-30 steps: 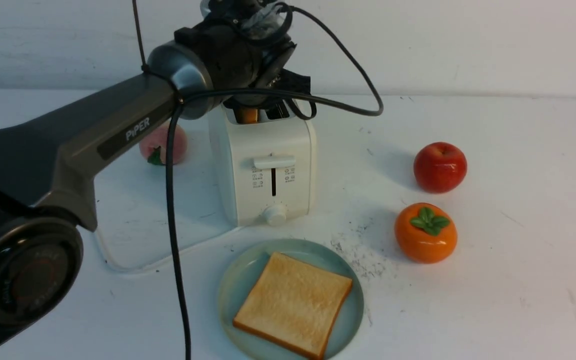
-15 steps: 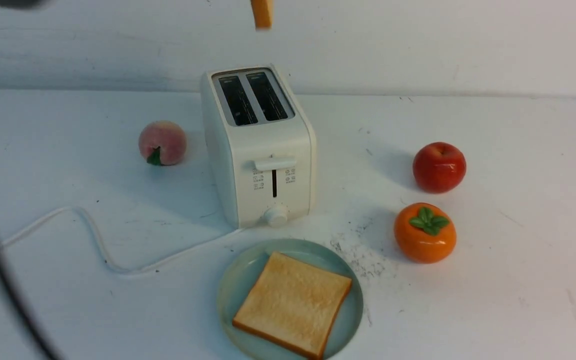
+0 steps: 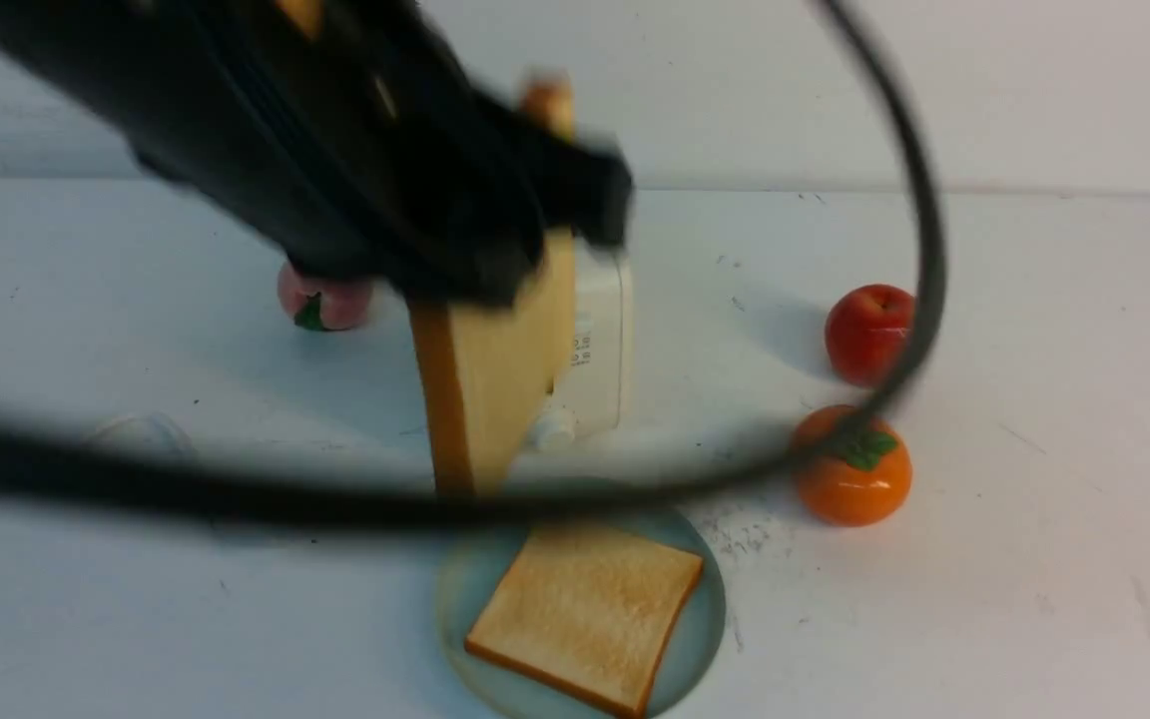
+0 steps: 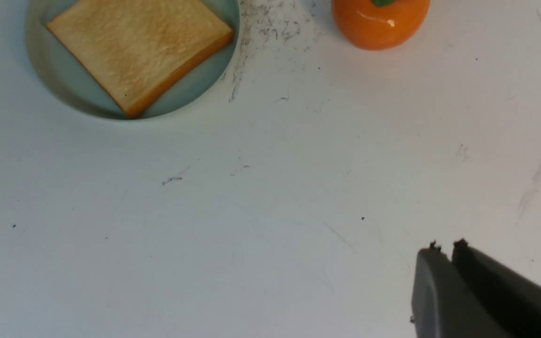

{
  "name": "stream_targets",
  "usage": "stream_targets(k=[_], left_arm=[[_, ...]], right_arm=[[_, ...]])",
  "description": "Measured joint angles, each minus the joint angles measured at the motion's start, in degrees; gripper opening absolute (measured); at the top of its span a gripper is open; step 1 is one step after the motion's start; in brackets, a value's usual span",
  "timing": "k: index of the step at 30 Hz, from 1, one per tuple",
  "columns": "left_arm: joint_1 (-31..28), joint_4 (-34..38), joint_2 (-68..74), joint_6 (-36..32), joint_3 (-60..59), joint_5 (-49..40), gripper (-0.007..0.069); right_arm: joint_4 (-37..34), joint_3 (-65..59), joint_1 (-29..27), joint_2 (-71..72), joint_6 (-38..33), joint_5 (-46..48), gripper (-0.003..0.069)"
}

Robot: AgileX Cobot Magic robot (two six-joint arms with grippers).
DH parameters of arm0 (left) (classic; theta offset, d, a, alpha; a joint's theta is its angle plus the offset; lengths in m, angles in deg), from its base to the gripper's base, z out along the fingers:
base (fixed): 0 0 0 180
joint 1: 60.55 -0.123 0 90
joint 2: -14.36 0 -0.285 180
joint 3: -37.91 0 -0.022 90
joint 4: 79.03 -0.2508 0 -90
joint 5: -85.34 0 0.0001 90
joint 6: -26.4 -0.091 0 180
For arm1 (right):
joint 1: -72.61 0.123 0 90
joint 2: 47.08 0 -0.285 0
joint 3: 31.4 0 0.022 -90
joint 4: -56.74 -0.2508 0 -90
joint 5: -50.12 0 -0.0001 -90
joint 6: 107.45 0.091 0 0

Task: Take toasted bread from bread machine on white table place on plate.
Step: 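Place the slice of bread on the plate with the left gripper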

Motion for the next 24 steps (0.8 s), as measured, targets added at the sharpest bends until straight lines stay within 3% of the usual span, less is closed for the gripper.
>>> stream_targets(k=[3,10,24], left_arm=[[0.0,6.22,2.48,0.0,-14.84,15.59,0.0114],[0.0,13.0,5.77,0.0,-28.09,41.04,0.0114],[0.0,10.54,9.29,0.0,-29.31,49.36,0.0114]], right_arm=[[0.05,0.0,0.0,0.0,0.0,0.0,0.0054],[0.05,0.0,0.0,0.0,0.0,-0.02,0.0057],[-0.01,0.0,0.0,0.0,0.0,-0.48,0.0071]])
